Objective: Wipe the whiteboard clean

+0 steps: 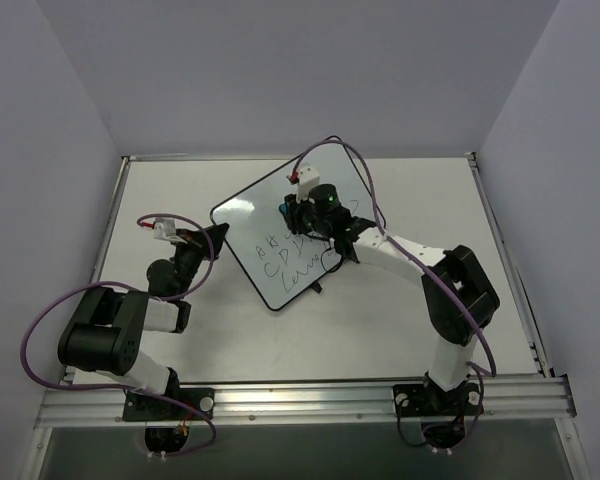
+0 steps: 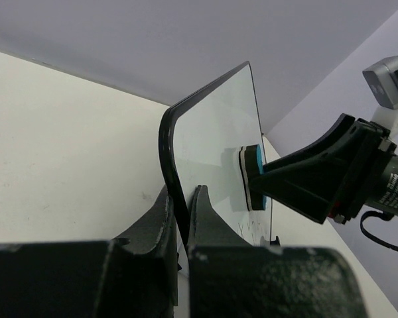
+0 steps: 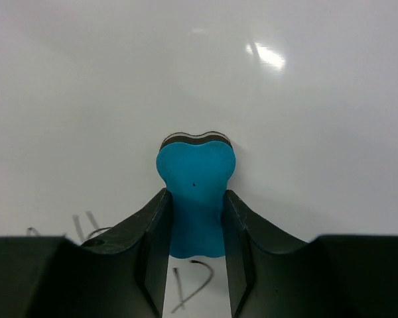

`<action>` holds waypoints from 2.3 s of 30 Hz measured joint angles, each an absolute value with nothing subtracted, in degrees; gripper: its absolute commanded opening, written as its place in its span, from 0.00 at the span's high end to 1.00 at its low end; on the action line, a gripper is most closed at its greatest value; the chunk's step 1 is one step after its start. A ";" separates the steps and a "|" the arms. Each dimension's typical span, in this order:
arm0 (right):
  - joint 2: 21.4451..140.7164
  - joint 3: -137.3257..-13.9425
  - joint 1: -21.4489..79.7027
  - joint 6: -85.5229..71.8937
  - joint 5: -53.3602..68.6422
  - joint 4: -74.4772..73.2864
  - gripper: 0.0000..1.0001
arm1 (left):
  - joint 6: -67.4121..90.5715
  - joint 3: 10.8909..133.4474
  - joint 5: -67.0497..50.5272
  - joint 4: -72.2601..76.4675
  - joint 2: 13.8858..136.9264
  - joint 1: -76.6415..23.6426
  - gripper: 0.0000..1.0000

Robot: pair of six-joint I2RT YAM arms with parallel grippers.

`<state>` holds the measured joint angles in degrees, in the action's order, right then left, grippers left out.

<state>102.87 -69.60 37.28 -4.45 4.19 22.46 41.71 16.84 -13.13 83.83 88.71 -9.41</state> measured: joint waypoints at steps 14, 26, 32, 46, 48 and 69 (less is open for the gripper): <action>103.22 -69.45 54.96 -6.66 2.70 20.53 1.00 | 41.36 16.84 -13.50 84.03 88.62 -9.45 0.98; 100.64 -63.02 50.48 -9.96 6.07 24.58 1.00 | 41.23 16.86 -13.39 83.83 88.60 -9.45 0.98; 98.98 -61.95 41.67 -10.48 3.99 24.12 1.00 | 41.21 16.86 -13.30 83.79 88.29 -9.65 0.98; 98.50 -61.17 36.42 -9.10 -0.38 23.14 1.00 | 41.06 16.84 -13.30 83.77 88.12 -9.78 0.98; 98.10 -60.38 37.08 -8.32 -0.27 23.59 1.00 | 41.04 16.84 -13.32 83.77 88.05 -9.78 0.98; 97.01 -54.39 54.59 -9.82 1.69 27.38 1.00 | 40.86 16.84 -13.32 83.77 87.99 -9.87 0.98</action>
